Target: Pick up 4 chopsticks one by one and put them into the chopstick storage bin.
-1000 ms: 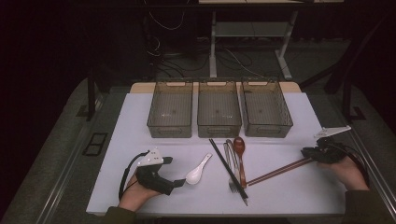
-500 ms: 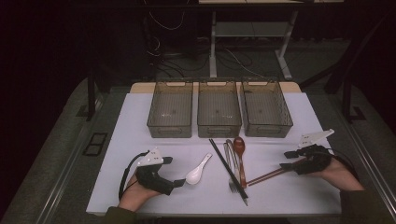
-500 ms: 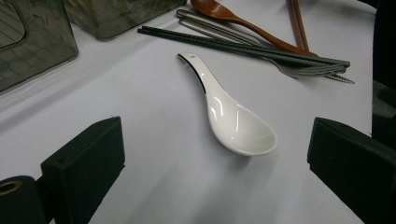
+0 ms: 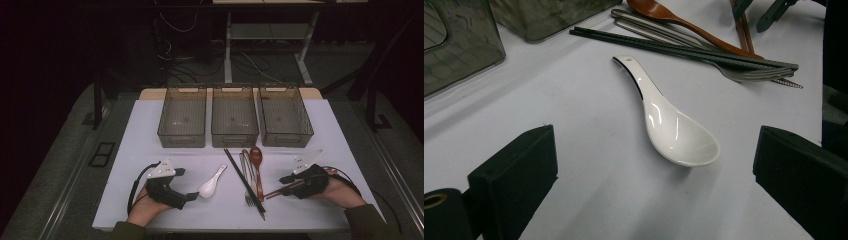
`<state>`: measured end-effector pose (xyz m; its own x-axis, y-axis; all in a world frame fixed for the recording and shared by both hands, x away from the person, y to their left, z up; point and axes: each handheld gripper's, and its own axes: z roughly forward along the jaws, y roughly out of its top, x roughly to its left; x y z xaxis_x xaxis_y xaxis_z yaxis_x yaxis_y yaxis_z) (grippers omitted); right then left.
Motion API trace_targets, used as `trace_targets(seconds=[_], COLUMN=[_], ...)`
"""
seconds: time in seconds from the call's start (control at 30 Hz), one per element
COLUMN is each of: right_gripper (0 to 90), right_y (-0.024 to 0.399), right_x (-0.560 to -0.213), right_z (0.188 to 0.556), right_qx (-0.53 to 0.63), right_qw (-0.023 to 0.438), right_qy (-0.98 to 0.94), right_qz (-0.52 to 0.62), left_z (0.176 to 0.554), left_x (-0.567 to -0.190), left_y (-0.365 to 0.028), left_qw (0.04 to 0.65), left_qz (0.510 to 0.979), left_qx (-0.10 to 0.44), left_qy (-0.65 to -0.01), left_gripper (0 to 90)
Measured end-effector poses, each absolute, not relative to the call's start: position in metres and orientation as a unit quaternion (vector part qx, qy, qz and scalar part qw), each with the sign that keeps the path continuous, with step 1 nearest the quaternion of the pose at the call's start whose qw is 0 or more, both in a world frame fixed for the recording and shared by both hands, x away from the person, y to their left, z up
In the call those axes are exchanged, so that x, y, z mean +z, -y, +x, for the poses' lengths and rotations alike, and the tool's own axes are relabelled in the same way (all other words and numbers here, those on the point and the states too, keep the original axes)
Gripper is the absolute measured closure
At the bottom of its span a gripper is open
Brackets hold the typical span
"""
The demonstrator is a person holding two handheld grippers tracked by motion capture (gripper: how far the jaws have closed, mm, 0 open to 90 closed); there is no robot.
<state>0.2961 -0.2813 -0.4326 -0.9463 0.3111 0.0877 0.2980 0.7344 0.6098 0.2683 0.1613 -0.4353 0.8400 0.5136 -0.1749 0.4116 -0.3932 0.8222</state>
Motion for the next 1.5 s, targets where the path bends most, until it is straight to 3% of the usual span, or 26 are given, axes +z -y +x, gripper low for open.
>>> trace_targets(seconds=[0.47, 1.5], right_gripper=[70.4, 75.2], right_y=[0.266, 0.273], right_x=[-0.439, -0.437], right_z=[0.293, 0.287], right_qx=[0.307, 0.298], right_qw=[0.014, 0.023], right_qy=[-0.944, -0.947], right_qz=[0.117, 0.12], left_z=[0.268, 0.268], left_x=[-0.436, -0.435], left_y=[-0.161, -0.162], left_qw=[0.475, 0.476], left_qz=[0.833, 0.832], left_qx=[0.054, 0.055], left_qy=[-0.278, -0.278], left_gripper=[3.2, 3.2])
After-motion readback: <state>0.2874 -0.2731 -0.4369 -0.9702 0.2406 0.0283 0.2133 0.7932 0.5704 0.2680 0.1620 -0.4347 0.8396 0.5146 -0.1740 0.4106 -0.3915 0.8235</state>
